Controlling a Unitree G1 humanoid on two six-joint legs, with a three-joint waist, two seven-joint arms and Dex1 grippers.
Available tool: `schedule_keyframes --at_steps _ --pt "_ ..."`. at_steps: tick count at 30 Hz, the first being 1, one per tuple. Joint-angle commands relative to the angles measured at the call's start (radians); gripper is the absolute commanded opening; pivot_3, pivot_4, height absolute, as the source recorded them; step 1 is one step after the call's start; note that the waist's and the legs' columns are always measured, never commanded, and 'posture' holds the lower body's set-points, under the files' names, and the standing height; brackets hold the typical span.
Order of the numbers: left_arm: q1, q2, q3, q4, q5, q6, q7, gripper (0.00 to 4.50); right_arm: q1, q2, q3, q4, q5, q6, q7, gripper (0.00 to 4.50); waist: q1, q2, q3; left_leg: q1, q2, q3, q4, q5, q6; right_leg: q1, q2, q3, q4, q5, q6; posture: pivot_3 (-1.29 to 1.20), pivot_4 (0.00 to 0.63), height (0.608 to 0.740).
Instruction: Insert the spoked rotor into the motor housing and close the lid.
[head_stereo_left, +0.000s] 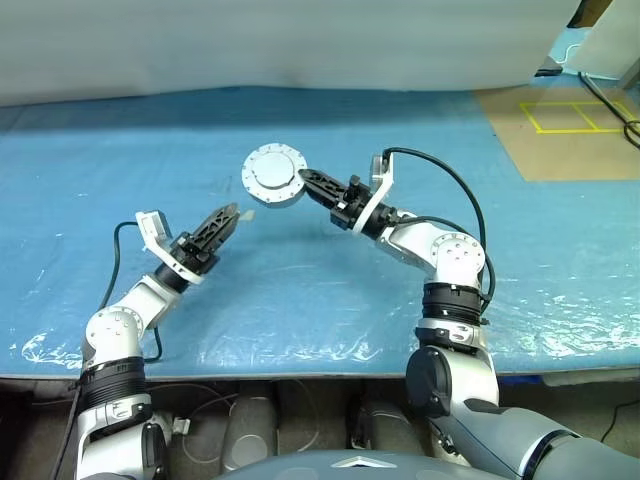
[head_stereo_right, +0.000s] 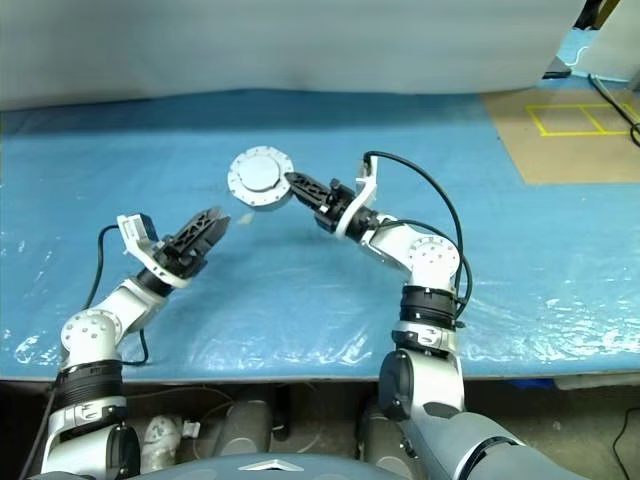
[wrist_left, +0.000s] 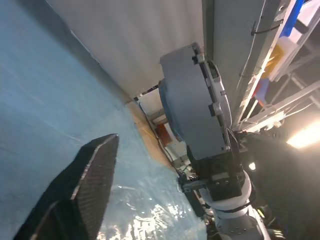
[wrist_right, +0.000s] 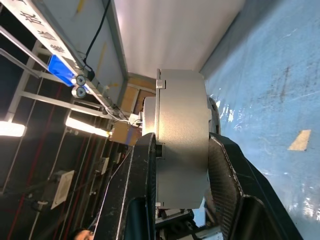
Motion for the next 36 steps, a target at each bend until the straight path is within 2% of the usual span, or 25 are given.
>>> schedule_keyframes --at_steps 1,8,12,17,24,28,31,34,35,36 --pt "-0.03 -0.03 0.003 0.001 -0.01 -0.027 0.018 4.46 -0.039 0.004 0.001 -0.065 0.081 -0.002 0.001 1.1 0.001 0.0 0.0 0.0 0.0 0.0 0.0 0.0 0.0 0.0 0.0 0.0 0.0 0.0 0.0 0.0 0.15 0.74" --pt "-0.128 -0.103 0.013 0.024 -0.126 0.038 0.065 4.46 -0.034 -0.002 0.021 -0.076 0.106 0.004 -0.023 1.1 -0.001 0.0 0.0 0.0 0.0 -0.001 0.002 0.0 0.0 0.001 0.0 0.0 0.0 0.002 0.003 0.0 0.15 0.74" --pt "-0.159 -0.12 -0.036 0.1 -0.042 0.003 0.053 4.46 -0.031 -0.003 0.027 -0.083 0.116 0.002 -0.033 1.1 0.001 0.0 0.0 0.0 -0.001 -0.002 0.003 0.0 0.0 0.001 0.0 0.0 0.0 0.002 0.003 0.0 0.15 0.74" --pt "-0.226 -0.159 -0.033 0.176 -0.022 -0.041 0.052 4.46 -0.027 -0.008 0.033 -0.09 0.124 0.003 -0.039 1.1 0.002 0.0 0.0 -0.001 -0.001 -0.002 0.005 0.0 0.0 0.002 0.0 0.0 0.0 0.003 0.006 0.0 0.15 0.74" --pt "-0.279 -0.214 -0.015 0.186 -0.027 -0.073 0.105 4.46 -0.016 -0.012 0.045 -0.1 0.136 0.001 -0.045 1.1 0.001 0.0 0.0 -0.001 -0.001 -0.003 0.008 0.0 0.0 0.004 0.0 0.0 0.0 0.004 0.007 0.0 0.15 0.74" --pt "-0.251 -0.225 -0.035 0.157 0.045 -0.147 0.109 4.46 -0.013 -0.01 0.048 -0.098 0.136 -0.003 -0.048 1.1 0.001 0.0 0.0 -0.001 -0.001 -0.003 0.008 0.0 0.0 0.004 0.0 0.0 0.0 0.004 0.007 0.0 0.15 0.74" --pt "-0.232 -0.231 -0.032 0.126 0.035 -0.149 0.116 3.9 -0.009 -0.009 0.05 -0.099 0.14 -0.003 -0.051 1.1 0.001 0.0 0.0 -0.001 -0.001 -0.003 0.008 0.0 0.0 0.004 0.0 0.0 0.0 0.004 0.007 0.0 0.15 0.74" --pt "-0.224 -0.236 -0.056 0.107 0.069 -0.158 0.15 2.93 -0.008 -0.009 0.052 -0.094 0.144 -0.005 -0.055 1.1 0.001 0.0 0.0 -0.001 -0.001 -0.004 0.009 0.0 0.0 0.004 0.0 0.0 0.001 0.004 0.007 0.0 0.15 0.74" --pt "-0.227 -0.24 -0.059 0.11 0.086 -0.178 0.159 2.72 -0.008 -0.008 0.053 -0.094 0.144 -0.005 -0.057 1.1 0.001 0.0 0.0 -0.001 -0.001 -0.004 0.009 0.0 0.0 0.004 0.0 0.0 0.001 0.004 0.007 0.0 0.15 0.74" --pt "-0.229 -0.25 -0.051 0.105 0.076 -0.195 0.142 2.72 -0.008 -0.007 0.055 -0.093 0.142 -0.006 -0.058 1.1 0.001 0.0 0.0 -0.001 -0.001 -0.004 0.01 0.0 0.0 0.005 0.0 -0.001 0.001 0.004 0.007 0.0 0.15 0.74"
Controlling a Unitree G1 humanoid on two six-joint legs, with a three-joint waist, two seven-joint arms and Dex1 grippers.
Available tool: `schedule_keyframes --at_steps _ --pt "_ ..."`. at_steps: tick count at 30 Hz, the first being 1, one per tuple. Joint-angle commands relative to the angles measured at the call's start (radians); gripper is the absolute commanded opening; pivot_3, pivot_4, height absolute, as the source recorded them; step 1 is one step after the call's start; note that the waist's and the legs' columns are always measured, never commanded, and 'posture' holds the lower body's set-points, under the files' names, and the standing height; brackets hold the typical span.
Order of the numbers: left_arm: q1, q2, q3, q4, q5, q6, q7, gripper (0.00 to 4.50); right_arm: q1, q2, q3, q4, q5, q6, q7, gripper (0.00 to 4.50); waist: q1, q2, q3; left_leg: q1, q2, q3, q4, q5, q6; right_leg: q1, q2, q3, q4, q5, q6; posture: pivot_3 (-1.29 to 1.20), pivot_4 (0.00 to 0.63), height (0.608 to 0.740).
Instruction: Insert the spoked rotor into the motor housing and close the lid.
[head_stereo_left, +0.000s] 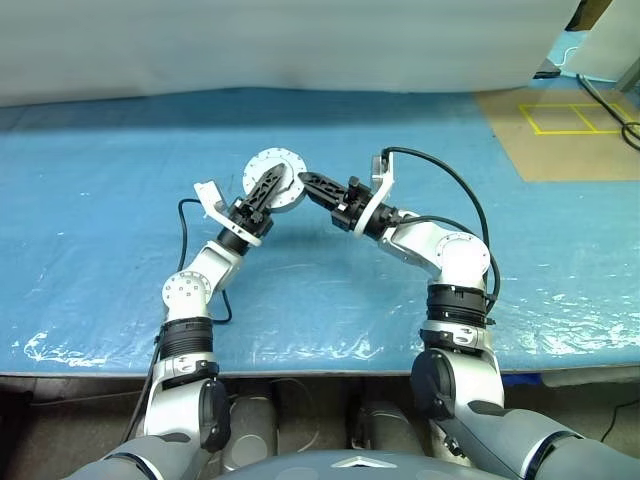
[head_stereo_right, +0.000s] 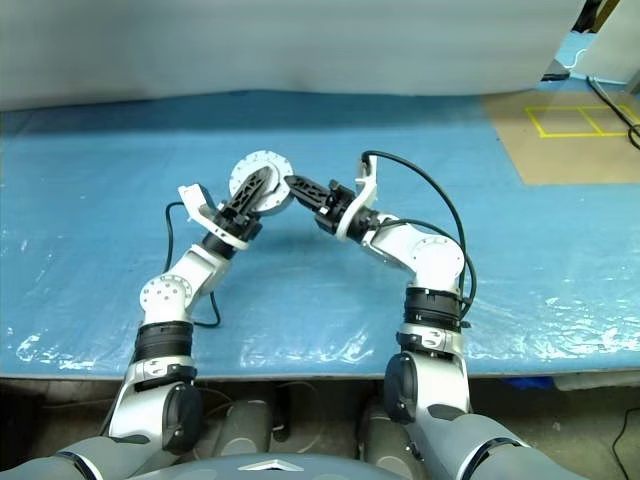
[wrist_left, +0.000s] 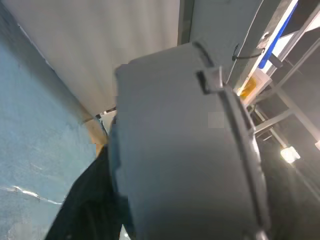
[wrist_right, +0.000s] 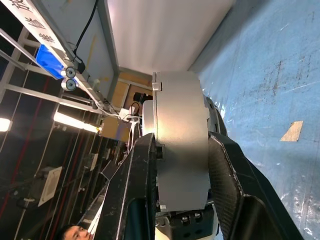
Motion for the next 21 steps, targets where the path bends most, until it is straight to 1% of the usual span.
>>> schedule_keyframes --at_steps 1,3,5,8,9,11,12,18,20,21 --pt "-0.002 -0.012 0.008 -0.036 0.015 -0.059 0.006 2.7 -0.027 0.019 0.01 -0.058 0.069 -0.006 0.026 1.1 0.0 0.0 0.0 0.0 0.0 0.0 0.0 0.0 0.0 0.0 0.0 0.0 0.0 0.0 0.0 0.0 0.15 0.74" --pt "-0.021 -0.022 0.025 -0.043 -0.028 -0.044 0.016 2.68 -0.029 0.023 0.011 -0.047 0.047 -0.022 0.005 1.1 0.0 0.0 0.0 0.0 0.0 0.0 0.001 0.0 0.0 0.001 0.0 0.0 0.0 0.0 0.001 0.0 0.15 0.74" --pt "-0.042 -0.024 0.007 -0.044 0.003 -0.053 0.061 2.67 -0.029 0.027 0.011 -0.041 0.04 -0.035 -0.008 1.1 0.0 0.0 0.0 0.0 0.0 0.0 0.002 0.0 0.0 0.001 0.0 0.0 0.0 0.001 0.001 0.0 0.15 0.74" --pt "-0.052 -0.04 0.041 -0.064 -0.091 -0.032 0.027 2.67 -0.031 0.03 0.018 -0.036 0.017 -0.061 -0.031 1.1 -0.003 0.0 0.0 0.0 0.0 -0.001 0.002 0.0 0.0 0.001 0.0 0.0 0.0 0.001 0.001 0.0 0.15 0.74" --pt "-0.051 -0.04 0.044 -0.067 -0.096 -0.032 0.027 2.65 -0.031 0.029 0.022 -0.036 0.007 -0.069 -0.035 1.1 -0.003 0.0 0.0 0.0 0.0 -0.001 0.002 0.0 0.0 0.001 0.0 0.0 0.0 0.001 0.001 0.0 0.15 0.74" --pt "-0.058 -0.032 0.024 -0.041 -0.024 -0.067 0.075 2.63 -0.03 0.028 0.034 -0.045 -0.024 -0.108 -0.03 1.1 -0.001 0.0 0.0 0.0 0.0 -0.001 0.002 0.0 0.0 0.001 0.0 0.0 0.0 0.001 0.001 0.0 0.15 0.74" --pt "-0.061 -0.031 0.023 -0.031 -0.015 -0.074 0.078 2.62 -0.031 0.027 0.038 -0.047 -0.032 -0.122 -0.028 1.1 -0.001 0.0 0.0 0.0 0.0 -0.001 0.002 0.0 0.0 0.001 0.0 0.0 0.0 0.001 0.001 0.0 0.15 0.74" --pt "-0.064 -0.026 0.017 -0.045 -0.022 -0.068 0.085 2.62 -0.031 0.025 0.053 -0.048 -0.052 -0.16 -0.011 1.1 -0.001 0.0 0.0 -0.001 0.0 -0.001 0.004 0.0 0.0 0.001 0.0 0.0 0.0 0.001 0.002 0.0 0.15 0.74" --pt "-0.07 -0.02 0.014 -0.06 -0.026 -0.067 0.074 2.62 -0.028 0.03 0.056 -0.049 -0.067 -0.189 -0.006 1.82 0.0 0.0 0.0 -0.001 0.0 -0.001 0.004 0.0 0.0 0.001 0.0 0.0 0.0 0.002 0.002 0.0 0.15 0.74" --pt "-0.078 -0.02 0.021 -0.064 -0.036 -0.069 0.079 2.62 -0.026 0.031 0.057 -0.051 -0.067 -0.193 -0.001 2.07 -0.001 0.0 0.0 -0.001 0.0 -0.002 0.004 0.0 0.0 0.001 0.0 0.0 0.0 0.002 0.002 0.0 0.15 0.74"
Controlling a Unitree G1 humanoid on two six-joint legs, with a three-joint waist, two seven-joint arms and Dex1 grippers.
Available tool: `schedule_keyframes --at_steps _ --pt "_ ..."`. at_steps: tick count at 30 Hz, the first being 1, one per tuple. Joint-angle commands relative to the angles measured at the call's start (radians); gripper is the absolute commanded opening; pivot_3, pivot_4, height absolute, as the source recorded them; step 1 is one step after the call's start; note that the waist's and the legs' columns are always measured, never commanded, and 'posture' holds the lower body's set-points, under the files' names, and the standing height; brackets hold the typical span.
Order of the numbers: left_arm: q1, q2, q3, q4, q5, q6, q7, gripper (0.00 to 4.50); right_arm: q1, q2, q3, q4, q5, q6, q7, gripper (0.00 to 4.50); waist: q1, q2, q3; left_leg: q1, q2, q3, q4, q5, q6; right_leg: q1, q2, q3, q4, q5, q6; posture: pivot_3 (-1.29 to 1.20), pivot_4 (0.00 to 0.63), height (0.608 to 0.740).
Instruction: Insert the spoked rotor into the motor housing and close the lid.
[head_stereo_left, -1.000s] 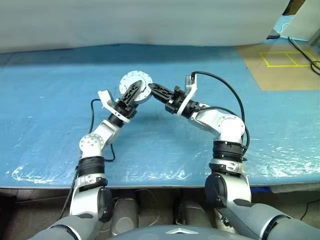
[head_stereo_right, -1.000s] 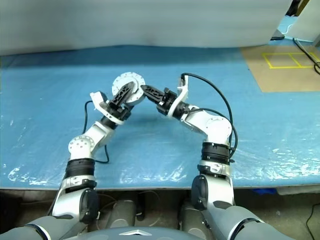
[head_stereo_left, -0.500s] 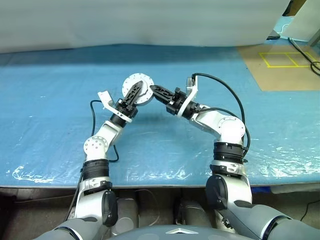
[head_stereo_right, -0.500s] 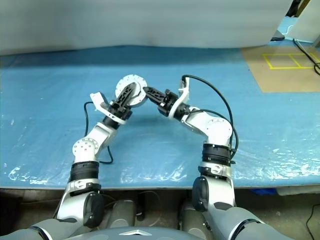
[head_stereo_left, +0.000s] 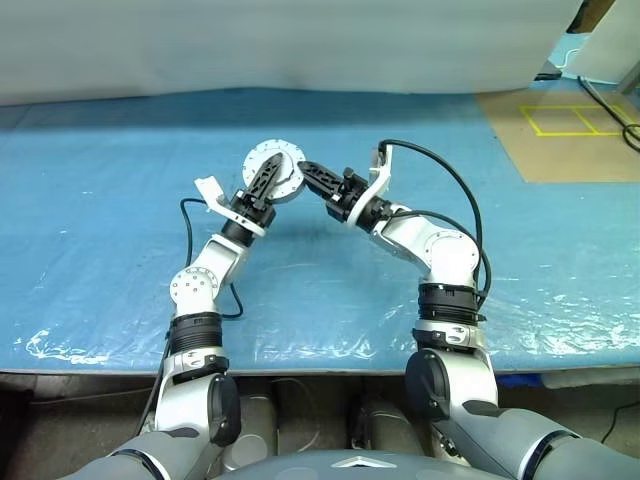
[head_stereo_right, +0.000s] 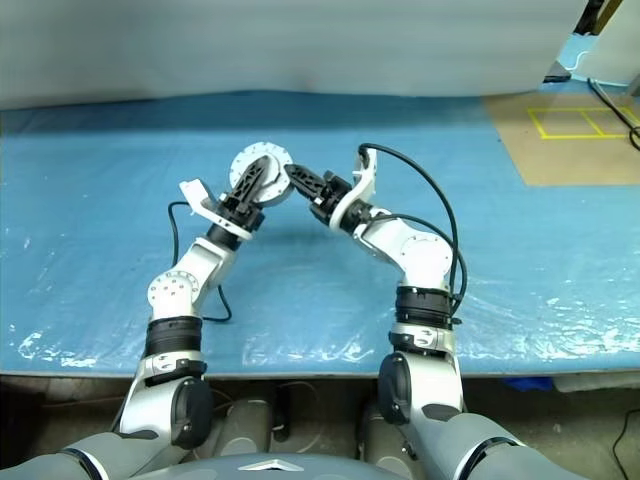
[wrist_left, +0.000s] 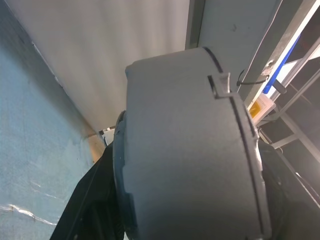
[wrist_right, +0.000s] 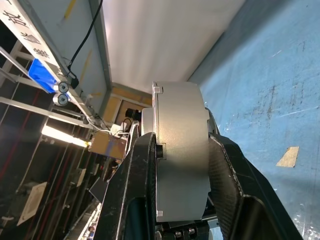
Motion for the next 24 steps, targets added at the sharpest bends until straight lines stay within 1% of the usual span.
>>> schedule_keyframes --at_steps 1,3,5,7,9,13,18,21,24 --pt "-0.05 0.015 0.008 -0.069 -0.013 -0.026 -0.003 2.62 -0.015 0.004 0.007 -0.046 0.003 -0.035 0.015 2.4 -0.001 0.0 0.0 0.0 0.0 0.0 0.0 0.0 0.0 0.0 0.0 0.0 0.0 0.0 0.0 0.0 0.15 0.74" --pt "-0.071 0.013 0.024 -0.064 -0.01 -0.055 0.018 2.62 -0.017 -0.001 0.01 -0.04 0.006 -0.024 0.003 3.12 -0.001 0.0 0.0 0.0 0.0 0.0 0.0 0.0 0.0 0.0 0.0 0.0 0.0 0.0 0.0 0.0 0.15 0.74" --pt "-0.092 0.012 0.045 -0.059 -0.019 -0.079 0.046 2.62 -0.017 -0.006 0.011 -0.039 0.009 -0.021 0.006 3.74 0.0 0.0 0.0 0.0 0.0 0.0 0.0 0.0 0.0 0.0 0.0 0.0 0.0 0.0 0.0 0.0 0.15 0.74" --pt "-0.12 0.021 0.078 -0.057 -0.037 -0.106 0.075 2.62 -0.019 -0.01 0.007 -0.031 0.005 -0.024 -0.003 3.74 0.0 0.0 0.0 0.0 0.0 0.0 0.0 0.0 0.0 0.0 0.0 0.0 0.0 0.0 0.0 0.0 0.15 0.74" --pt "-0.141 0.036 0.106 -0.036 -0.024 -0.146 0.101 2.62 -0.018 -0.012 0.004 -0.026 0.002 -0.027 -0.009 3.74 -0.001 0.0 0.0 -0.001 0.0 0.0 0.001 0.0 0.0 0.0 0.0 0.0 0.0 0.0 0.001 0.0 0.15 0.74" --pt "-0.165 0.1 0.145 0.072 0.108 -0.314 0.166 2.62 -0.017 -0.017 0.007 -0.025 -0.015 -0.042 -0.021 3.74 -0.005 0.0 0.0 0.0 0.0 0.0 0.0 0.0 0.0 0.0 0.0 0.0 0.0 0.0 0.001 0.0 0.15 0.74" --pt "-0.167 0.212 0.167 0.278 0.253 -0.481 0.171 2.62 -0.014 -0.024 0.022 -0.027 -0.044 -0.057 -0.011 3.74 -0.001 -0.001 0.0 -0.001 0.0 -0.001 0.0 0.0 0.0 0.0 0.0 0.0 -0.001 0.001 0.001 0.0 0.15 0.74" --pt "-0.187 0.296 0.173 0.451 0.376 -0.646 0.192 2.62 -0.016 -0.024 0.037 -0.028 -0.057 -0.053 0.006 3.74 0.001 -0.002 0.001 -0.003 0.0 -0.003 0.001 0.0 0.0 -0.001 0.0 -0.002 -0.001 0.001 0.001 0.0 0.15 0.74" --pt "-0.224 0.359 0.182 0.6 0.438 -0.767 0.182 2.62 -0.02 -0.026 0.048 -0.023 -0.066 -0.053 0.016 3.74 0.001 -0.004 0.002 -0.004 0.0 -0.004 0.002 0.0 0.0 -0.001 0.0 -0.003 -0.001 0.001 0.001 0.0 0.15 0.74"
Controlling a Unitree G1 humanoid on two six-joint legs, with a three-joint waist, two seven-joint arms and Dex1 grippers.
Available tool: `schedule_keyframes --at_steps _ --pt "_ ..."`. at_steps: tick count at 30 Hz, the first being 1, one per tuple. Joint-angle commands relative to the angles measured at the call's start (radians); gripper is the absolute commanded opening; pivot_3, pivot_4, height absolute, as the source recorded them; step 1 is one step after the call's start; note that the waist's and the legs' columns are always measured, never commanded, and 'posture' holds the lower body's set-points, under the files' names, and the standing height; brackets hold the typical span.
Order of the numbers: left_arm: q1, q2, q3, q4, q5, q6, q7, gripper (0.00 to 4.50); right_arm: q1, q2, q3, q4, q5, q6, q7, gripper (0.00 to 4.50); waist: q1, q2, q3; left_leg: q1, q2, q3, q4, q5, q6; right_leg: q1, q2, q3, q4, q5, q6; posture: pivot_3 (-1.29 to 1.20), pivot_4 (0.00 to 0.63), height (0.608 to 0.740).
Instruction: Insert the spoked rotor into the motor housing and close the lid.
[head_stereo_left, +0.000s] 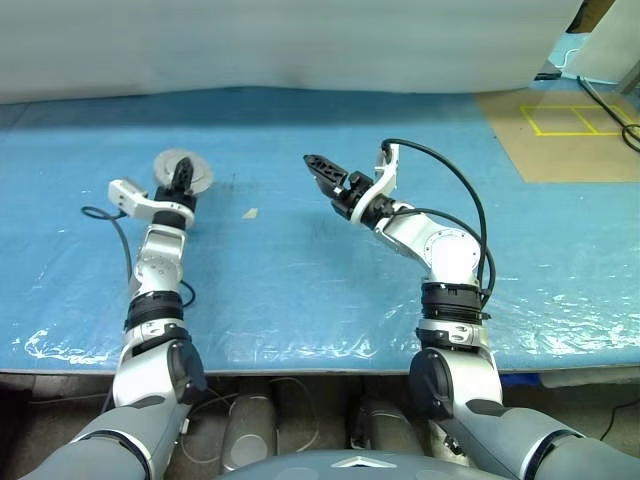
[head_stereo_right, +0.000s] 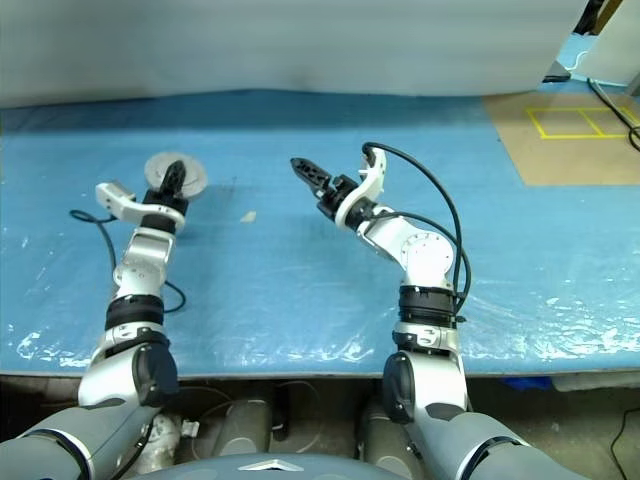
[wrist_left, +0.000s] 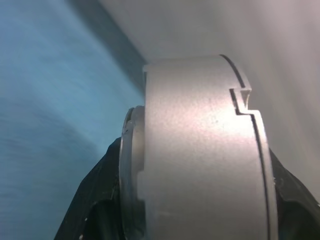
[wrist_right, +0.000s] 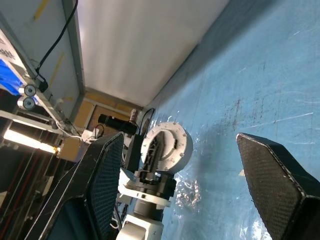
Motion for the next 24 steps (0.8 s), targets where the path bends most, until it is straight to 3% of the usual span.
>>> schedule_keyframes --at_steps 1,8,17,23,24 --pt "-0.081 0.073 0.023 0.092 0.053 -0.143 -0.041 2.62 -0.02 -0.002 0.015 -0.025 -0.002 -0.003 0.025 3.74 0.001 -0.002 0.0 0.0 0.0 -0.001 0.0 0.0 0.0 0.0 0.0 -0.001 0.0 0.0 0.0 0.0 0.15 0.74" --pt "-0.11 0.134 0.032 0.236 0.088 -0.185 -0.118 2.62 -0.018 -0.009 0.023 -0.031 -0.016 0.007 0.029 3.74 0.008 -0.003 0.0 -0.001 0.0 -0.003 0.002 0.0 0.0 0.001 -0.001 -0.004 0.0 0.0 0.0 0.0 0.15 0.74" --pt "-0.115 0.178 0.042 0.382 0.138 -0.169 -0.09 2.62 -0.012 -0.003 0.026 -0.027 -0.024 0.011 0.008 3.74 0.002 -0.003 0.0 -0.001 0.0 -0.003 0.001 0.0 0.0 0.001 -0.001 -0.004 0.0 0.0 -0.001 0.0 0.15 0.74" --pt "-0.106 0.224 0.053 0.393 0.161 -0.173 -0.069 4.39 -0.004 -0.007 0.033 -0.041 -0.031 0.014 0.009 3.77 0.0 -0.003 0.0 0.001 0.0 -0.003 0.001 0.0 0.0 0.003 -0.001 -0.004 0.0 0.001 -0.001 0.0 0.15 0.74" --pt "-0.102 0.246 0.06 0.396 0.164 -0.178 -0.052 4.45 -0.002 -0.008 0.036 -0.044 -0.034 0.013 0.012 3.77 -0.003 -0.003 0.0 0.001 0.0 -0.003 0.001 0.0 0.0 0.003 -0.001 -0.004 0.0 0.001 -0.001 0.0 0.15 0.74"
